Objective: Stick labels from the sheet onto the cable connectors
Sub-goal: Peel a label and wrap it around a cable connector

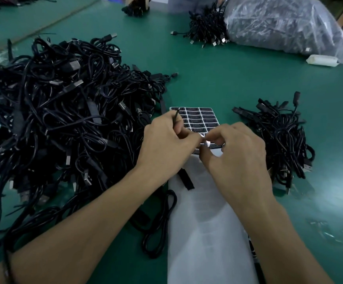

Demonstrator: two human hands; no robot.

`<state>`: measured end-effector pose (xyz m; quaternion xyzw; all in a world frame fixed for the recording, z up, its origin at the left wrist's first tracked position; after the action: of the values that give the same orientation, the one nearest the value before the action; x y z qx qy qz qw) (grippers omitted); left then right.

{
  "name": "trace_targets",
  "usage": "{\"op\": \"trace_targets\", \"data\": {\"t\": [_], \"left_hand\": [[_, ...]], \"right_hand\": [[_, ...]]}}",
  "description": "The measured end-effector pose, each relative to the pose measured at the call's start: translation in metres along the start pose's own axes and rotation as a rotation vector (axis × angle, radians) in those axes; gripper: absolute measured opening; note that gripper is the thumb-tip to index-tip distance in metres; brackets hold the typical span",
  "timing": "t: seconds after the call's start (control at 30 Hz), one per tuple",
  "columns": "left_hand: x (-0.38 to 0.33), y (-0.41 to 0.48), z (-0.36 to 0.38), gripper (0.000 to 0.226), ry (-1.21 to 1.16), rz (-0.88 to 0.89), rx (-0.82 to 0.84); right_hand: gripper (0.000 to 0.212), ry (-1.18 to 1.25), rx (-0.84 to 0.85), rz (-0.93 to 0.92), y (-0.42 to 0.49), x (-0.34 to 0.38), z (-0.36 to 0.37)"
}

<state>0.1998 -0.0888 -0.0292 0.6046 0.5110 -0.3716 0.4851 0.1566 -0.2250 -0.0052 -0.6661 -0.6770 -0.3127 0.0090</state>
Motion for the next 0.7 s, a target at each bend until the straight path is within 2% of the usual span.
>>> {"op": "trace_targets", "data": {"t": [0.13,0.23,0.4,0.5,0.7], "left_hand": [[0.001,0.0,0.002,0.041,-0.057,-0.017,0.043],[-0.002,0.0,0.002,0.043,-0.12,-0.011,0.046],[-0.002,-0.002,0.003,0.037,-0.149,-0.021,0.115],[-0.002,-0.003,0.003,0.04,-0.16,-0.006,0.139],[-0.001,-0.001,0.002,0.041,-0.174,-0.011,0.143]], "right_hand": [[0.006,-0.007,-0.003,0.004,-0.001,0.0,0.002],[0.006,0.086,-0.026,0.043,-0.001,-0.002,-0.001],[0.02,0.64,-0.021,0.269,0.004,-0.018,-0.002],[0.023,0.835,0.029,0.346,0.003,-0.019,0.003],[0.022,0.859,0.05,0.358,0.002,-0.022,0.005]]}}
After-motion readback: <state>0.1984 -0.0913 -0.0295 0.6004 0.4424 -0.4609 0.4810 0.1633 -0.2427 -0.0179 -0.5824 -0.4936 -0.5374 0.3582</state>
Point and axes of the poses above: each hand's wrist, its own y-axis towards the middle knuckle, its own z-axis out of the palm, x = y × z, the point moved 6 cm from there along y, towards the middle knuckle, and after that the axes turned 1 degree about -y, right-handed, at the moved point
